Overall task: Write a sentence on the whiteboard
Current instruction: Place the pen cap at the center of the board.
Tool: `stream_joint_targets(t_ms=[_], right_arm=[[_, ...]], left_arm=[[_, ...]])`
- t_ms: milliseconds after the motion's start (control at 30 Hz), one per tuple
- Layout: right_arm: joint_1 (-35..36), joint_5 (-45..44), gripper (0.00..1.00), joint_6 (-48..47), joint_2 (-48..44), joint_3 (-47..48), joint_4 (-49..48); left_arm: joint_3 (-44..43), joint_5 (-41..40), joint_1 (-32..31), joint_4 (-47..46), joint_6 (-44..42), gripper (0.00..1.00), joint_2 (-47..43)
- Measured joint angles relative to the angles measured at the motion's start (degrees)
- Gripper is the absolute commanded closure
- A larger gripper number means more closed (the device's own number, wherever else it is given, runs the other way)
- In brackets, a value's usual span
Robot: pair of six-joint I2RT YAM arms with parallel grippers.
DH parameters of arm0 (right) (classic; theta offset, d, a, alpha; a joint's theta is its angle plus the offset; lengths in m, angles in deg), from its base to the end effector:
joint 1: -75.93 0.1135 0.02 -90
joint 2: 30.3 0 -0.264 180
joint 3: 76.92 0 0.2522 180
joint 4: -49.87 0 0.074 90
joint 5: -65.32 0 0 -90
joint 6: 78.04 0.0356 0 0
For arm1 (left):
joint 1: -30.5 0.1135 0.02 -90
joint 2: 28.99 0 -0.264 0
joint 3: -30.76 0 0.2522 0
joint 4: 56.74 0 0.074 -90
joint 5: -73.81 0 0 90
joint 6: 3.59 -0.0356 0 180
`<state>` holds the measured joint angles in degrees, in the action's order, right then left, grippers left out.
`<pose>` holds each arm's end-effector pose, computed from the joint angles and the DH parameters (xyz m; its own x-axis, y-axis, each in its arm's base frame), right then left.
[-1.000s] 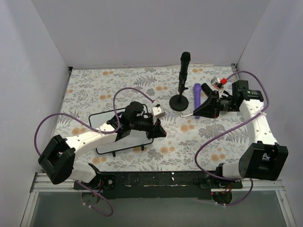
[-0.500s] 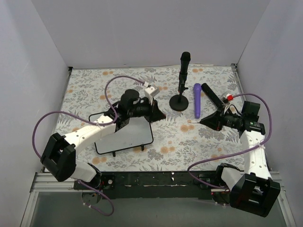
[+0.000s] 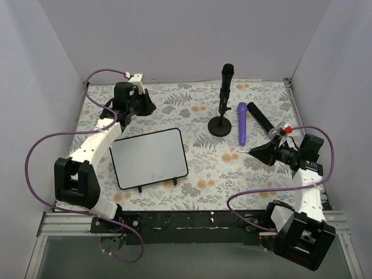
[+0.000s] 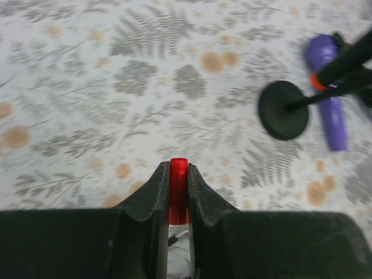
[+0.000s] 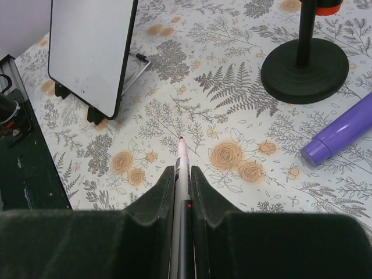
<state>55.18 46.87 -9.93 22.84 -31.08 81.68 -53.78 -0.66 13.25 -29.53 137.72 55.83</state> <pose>0.1784 -0.0315 0.2389 -0.3325 -0.0002 -0.9431 -0.7546 0.5999 0.2660 0.3261 -0.1112 0.3252 -0.6756 -0.5777 -0.4581 -0.0237 0.6380 -0.7697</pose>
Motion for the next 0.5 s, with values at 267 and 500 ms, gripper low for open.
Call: stream_joint_targets(t_ms=[267,500], right_arm=[[-1.0,1.1,0.99,-2.3,-0.4,-0.2,-0.2],[-1.0,2.0,0.99,-3.7,0.0,-0.1,0.4]], left_arm=[[0.0,-8.9,11.8,4.7,-3.3,0.99,7.3],[-1.0,-7.8,21.1,4.2,-3.1,0.99,18.9]])
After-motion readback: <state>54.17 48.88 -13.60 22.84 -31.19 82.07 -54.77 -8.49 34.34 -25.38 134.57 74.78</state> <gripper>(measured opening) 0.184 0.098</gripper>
